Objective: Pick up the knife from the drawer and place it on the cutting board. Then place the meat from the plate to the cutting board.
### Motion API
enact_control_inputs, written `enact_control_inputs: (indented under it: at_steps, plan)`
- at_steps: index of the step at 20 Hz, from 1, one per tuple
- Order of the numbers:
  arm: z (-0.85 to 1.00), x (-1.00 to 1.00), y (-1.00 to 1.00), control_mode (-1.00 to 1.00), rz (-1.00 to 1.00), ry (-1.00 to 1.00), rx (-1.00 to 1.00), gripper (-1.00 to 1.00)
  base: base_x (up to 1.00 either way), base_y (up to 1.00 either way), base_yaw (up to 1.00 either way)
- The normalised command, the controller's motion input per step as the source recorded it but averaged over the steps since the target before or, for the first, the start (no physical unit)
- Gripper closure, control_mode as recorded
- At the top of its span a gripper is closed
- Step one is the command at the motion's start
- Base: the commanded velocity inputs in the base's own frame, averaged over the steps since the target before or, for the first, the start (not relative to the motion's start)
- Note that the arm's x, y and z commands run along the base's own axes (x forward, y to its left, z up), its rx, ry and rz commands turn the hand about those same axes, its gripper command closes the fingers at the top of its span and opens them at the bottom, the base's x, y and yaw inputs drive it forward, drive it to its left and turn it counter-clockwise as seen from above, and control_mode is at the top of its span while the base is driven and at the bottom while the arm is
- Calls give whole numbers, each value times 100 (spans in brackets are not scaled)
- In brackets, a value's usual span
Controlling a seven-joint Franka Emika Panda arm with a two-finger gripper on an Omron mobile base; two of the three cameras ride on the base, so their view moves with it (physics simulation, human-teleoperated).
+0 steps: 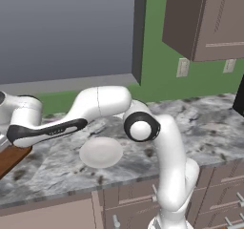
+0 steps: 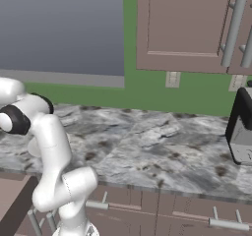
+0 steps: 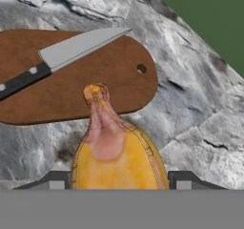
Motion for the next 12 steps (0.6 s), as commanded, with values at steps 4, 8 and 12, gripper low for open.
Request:
enact_control_inputs:
  at_steps: [4, 8, 12]
  plan:
    - [-3, 27, 15, -100, 0, 0, 6, 100, 0, 0, 0]
    - [-17, 26, 13, -100, 0, 0, 11, 100, 0, 0, 0]
    - [-32, 23, 6, -100, 0, -1, 13, 100, 0, 0, 0]
